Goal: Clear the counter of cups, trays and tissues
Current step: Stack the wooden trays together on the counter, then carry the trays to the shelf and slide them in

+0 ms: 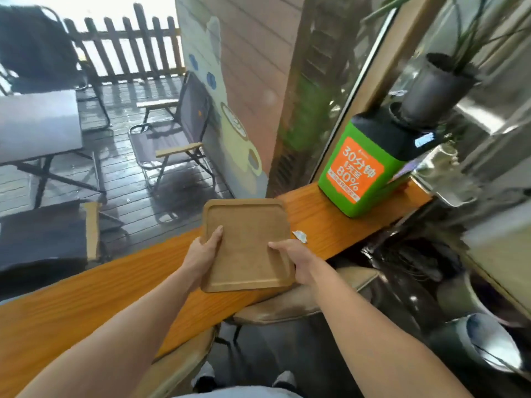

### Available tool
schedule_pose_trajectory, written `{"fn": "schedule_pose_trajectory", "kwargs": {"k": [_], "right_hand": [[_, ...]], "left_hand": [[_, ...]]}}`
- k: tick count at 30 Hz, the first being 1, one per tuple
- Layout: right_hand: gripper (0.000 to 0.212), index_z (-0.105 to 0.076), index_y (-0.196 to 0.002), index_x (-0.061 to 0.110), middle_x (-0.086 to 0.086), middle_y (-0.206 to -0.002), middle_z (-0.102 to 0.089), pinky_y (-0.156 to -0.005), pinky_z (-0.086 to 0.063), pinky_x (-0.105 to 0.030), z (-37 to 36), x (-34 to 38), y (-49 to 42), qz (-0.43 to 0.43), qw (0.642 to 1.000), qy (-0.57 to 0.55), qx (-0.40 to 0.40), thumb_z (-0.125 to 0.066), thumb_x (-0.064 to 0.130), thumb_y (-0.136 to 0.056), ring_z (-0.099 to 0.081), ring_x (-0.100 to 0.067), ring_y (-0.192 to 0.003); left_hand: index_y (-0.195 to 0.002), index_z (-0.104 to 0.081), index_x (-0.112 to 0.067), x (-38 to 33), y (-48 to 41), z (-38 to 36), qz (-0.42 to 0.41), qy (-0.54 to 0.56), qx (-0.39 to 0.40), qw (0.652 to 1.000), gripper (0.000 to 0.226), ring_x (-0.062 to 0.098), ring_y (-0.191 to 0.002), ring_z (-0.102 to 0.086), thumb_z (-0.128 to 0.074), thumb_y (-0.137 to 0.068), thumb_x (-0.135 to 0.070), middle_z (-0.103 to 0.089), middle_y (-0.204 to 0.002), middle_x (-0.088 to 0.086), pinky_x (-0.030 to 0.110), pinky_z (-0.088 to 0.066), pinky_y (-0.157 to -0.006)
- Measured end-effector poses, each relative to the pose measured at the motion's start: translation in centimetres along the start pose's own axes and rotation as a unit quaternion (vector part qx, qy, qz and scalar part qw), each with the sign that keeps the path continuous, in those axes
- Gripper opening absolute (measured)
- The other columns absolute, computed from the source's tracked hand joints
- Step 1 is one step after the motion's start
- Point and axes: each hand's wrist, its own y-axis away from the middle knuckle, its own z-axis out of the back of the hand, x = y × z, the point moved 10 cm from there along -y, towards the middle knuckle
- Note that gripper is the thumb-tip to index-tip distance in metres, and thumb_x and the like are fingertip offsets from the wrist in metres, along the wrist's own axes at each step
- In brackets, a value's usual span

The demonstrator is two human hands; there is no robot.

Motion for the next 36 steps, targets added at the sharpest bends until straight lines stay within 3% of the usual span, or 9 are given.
{"fn": "schedule_pose_trajectory", "kwargs": {"k": [3,7,11,14,19,22,24,29,36], "right_hand": [[0.044,-0.065,-0.118,0.012,-0.008,-0.107,-0.072,-0.078,-0.058,-0.038,8.0,0.4,2.6,0.054,0.992,-0.06,-0.098,-0.067,0.044,-0.088,-0.069,-0.027,-0.095],[0.072,-0.053,-0.125,0.008,-0.011,-0.116,-0.065,-0.092,-0.053,-0.046,18.9,-2.9,5.8,0.059,0.967,-0.112,-0.219,-0.067,0.061,-0.079,-0.064,-0.03,-0.103],[0.092,-0.045,-0.132,0.008,-0.009,-0.114,-0.059,-0.095,-0.05,-0.046,28.8,-8.0,9.7,0.028,0.941,-0.149,-0.302,-0.063,0.075,-0.071,-0.059,-0.03,-0.105],[0.102,-0.042,-0.137,0.011,-0.009,-0.123,-0.056,-0.096,-0.048,-0.046,34.5,-12.2,12.3,0.006,0.921,-0.206,-0.331,-0.061,0.081,-0.066,-0.057,-0.031,-0.109],[0.096,-0.043,-0.14,0.013,-0.01,-0.133,-0.054,-0.102,-0.044,-0.049,42.9,-17.4,16.5,-0.008,0.887,-0.24,-0.393,-0.057,0.079,-0.072,-0.054,-0.033,-0.118],[0.088,-0.048,-0.137,0.016,-0.007,-0.125,-0.058,-0.09,-0.045,-0.041,46.3,-19.2,18.0,-0.013,0.872,-0.275,-0.404,-0.059,0.077,-0.073,-0.056,-0.028,-0.103],[0.09,-0.047,-0.138,0.016,-0.008,-0.131,-0.056,-0.085,-0.04,-0.04,47.9,-20.0,18.4,-0.029,0.868,-0.285,-0.407,-0.057,0.078,-0.073,-0.055,-0.029,-0.105],[0.09,-0.044,-0.139,0.018,-0.007,-0.135,-0.055,-0.094,-0.042,-0.043,51.3,-19.6,17.2,-0.041,0.858,-0.318,-0.402,-0.057,0.078,-0.073,-0.053,-0.032,-0.118],[0.094,-0.048,-0.136,0.011,-0.009,-0.132,-0.057,-0.094,-0.045,-0.041,60.4,-15.4,13.4,-0.043,0.847,-0.31,-0.429,-0.061,0.077,-0.071,-0.057,-0.029,-0.106]], "left_hand": [[-0.118,-0.057,-0.014,-2.0,0.8,-7.8,-0.017,-0.078,0.032,0.996,0.082,0.029,-0.091,-0.068,-0.065,-0.067,-0.078,-0.069,-0.105,0.008,0.048,-0.056,-0.087],[-0.106,-0.065,-0.014,-3.2,2.2,-18.7,-0.051,-0.182,0.065,0.98,0.079,0.029,-0.085,-0.069,-0.064,-0.064,-0.081,-0.072,-0.097,0.008,0.046,-0.057,-0.082],[-0.092,-0.06,-0.013,-2.3,4.5,-29.9,-0.076,-0.291,0.11,0.947,0.083,0.026,-0.077,-0.066,-0.057,-0.059,-0.089,-0.066,-0.087,0.007,0.035,-0.051,-0.061],[-0.082,-0.055,-0.013,-1.0,6.1,-38.3,-0.101,-0.343,0.151,0.922,0.077,0.026,-0.077,-0.064,-0.057,-0.061,-0.087,-0.064,-0.088,0.004,0.037,-0.052,-0.069],[-0.099,-0.059,-0.016,2.8,9.0,-49.4,-0.096,-0.398,0.217,0.886,0.076,0.026,-0.078,-0.065,-0.062,-0.062,-0.083,-0.065,-0.088,0.004,0.036,-0.053,-0.073],[-0.101,-0.06,-0.016,4.8,10.0,-53.6,-0.083,-0.403,0.24,0.879,0.073,0.03,-0.09,-0.066,-0.064,-0.064,-0.08,-0.068,-0.1,0.008,0.04,-0.053,-0.084],[-0.097,-0.058,-0.017,5.4,10.3,-55.7,-0.079,-0.415,0.248,0.872,0.069,0.031,-0.092,-0.065,-0.064,-0.066,-0.079,-0.068,-0.101,0.008,0.042,-0.053,-0.088],[-0.102,-0.059,-0.015,5.1,8.8,-61.1,-0.056,-0.445,0.266,0.853,0.074,0.031,-0.095,-0.064,-0.065,-0.065,-0.079,-0.066,-0.102,0.007,0.046,-0.051,-0.094],[-0.12,-0.057,-0.003,2.2,4.4,-70.7,-0.051,-0.445,0.286,0.847,0.09,0.033,-0.1,-0.062,-0.067,-0.068,-0.075,-0.064,-0.108,0.011,0.047,-0.05,-0.097]]}}
